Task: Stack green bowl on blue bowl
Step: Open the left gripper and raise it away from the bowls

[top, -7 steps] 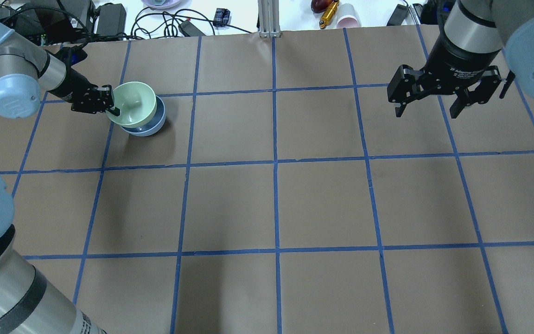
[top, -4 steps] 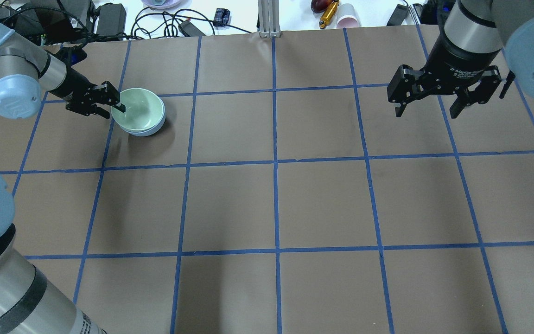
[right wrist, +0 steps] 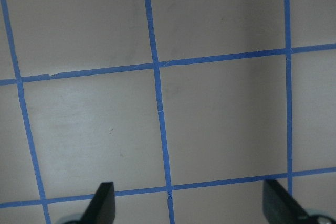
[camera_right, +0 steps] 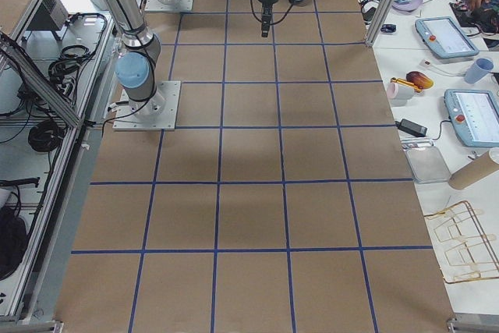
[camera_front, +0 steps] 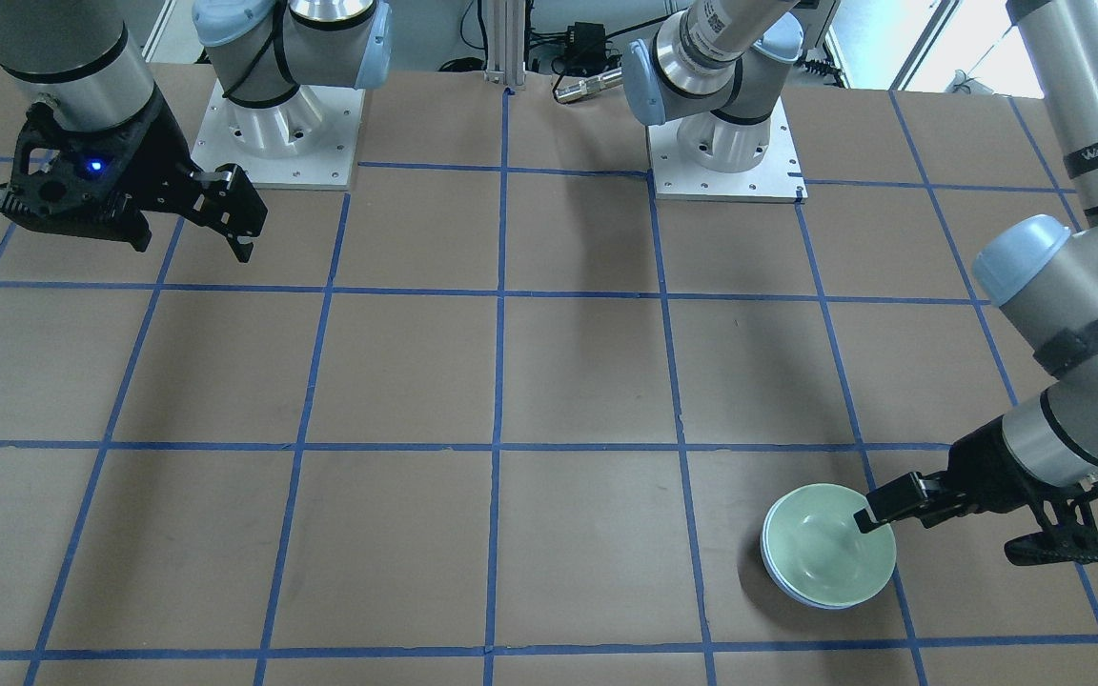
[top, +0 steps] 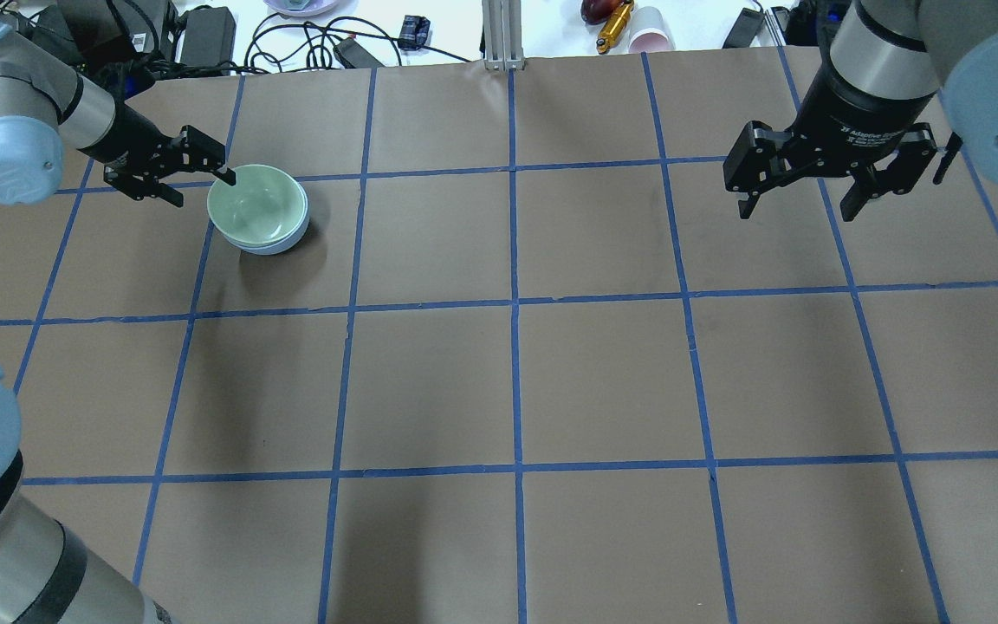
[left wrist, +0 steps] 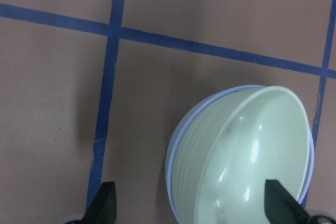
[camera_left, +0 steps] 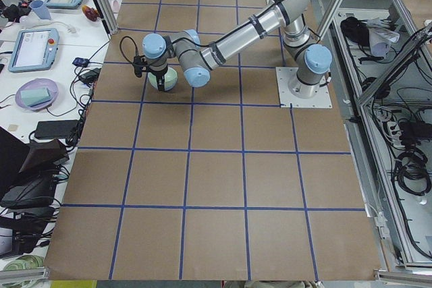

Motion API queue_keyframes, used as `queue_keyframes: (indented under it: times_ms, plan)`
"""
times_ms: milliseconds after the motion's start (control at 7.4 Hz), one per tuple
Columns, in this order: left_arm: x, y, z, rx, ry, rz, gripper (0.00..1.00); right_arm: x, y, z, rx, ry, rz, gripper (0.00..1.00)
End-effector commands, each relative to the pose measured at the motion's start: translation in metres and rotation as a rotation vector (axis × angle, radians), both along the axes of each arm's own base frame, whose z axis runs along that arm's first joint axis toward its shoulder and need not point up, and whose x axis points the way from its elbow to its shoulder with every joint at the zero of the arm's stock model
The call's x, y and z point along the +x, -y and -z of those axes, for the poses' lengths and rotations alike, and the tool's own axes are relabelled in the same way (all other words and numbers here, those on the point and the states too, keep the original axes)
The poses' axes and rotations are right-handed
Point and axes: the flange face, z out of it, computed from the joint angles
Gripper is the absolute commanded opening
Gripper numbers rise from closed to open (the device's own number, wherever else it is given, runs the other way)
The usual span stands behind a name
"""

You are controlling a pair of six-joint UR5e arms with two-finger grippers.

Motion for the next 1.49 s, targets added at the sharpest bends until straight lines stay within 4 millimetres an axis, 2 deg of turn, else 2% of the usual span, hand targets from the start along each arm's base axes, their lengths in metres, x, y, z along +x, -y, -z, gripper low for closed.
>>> queue_keyframes:
  times_ms: [0,270,405,676,811,1081,1351]
  plan:
    - [-0.061,-0.007,-0.068,0.063,0.159,0.038,1.0,0.0,0.0,0.0,0.0,0.0,0.0,1.0]
    - [-0.117,-0.029,-0.103,0.068,0.16,-0.017,1.0,0.0,0.0,0.0,0.0,0.0,0.0,1.0]
    - [-0.142,-0.047,-0.124,0.084,0.16,0.001,1.0,0.0,0.0,0.0,0.0,0.0,0.0,1.0]
    - [-0.171,-0.085,-0.179,0.043,0.164,0.013,1.0,0.0,0.0,0.0,0.0,0.0,0.0,1.0]
    - [-0.185,-0.105,-0.197,0.027,0.166,0.034,1.0,0.0,0.0,0.0,0.0,0.0,0.0,1.0]
    - [-0.187,-0.134,-0.201,0.036,0.232,0.046,1.0,0.0,0.0,0.0,0.0,0.0,0.0,1.0]
    - [-0.192,-0.167,-0.215,0.007,0.235,0.064,1.0,0.0,0.0,0.0,0.0,0.0,0.0,1.0]
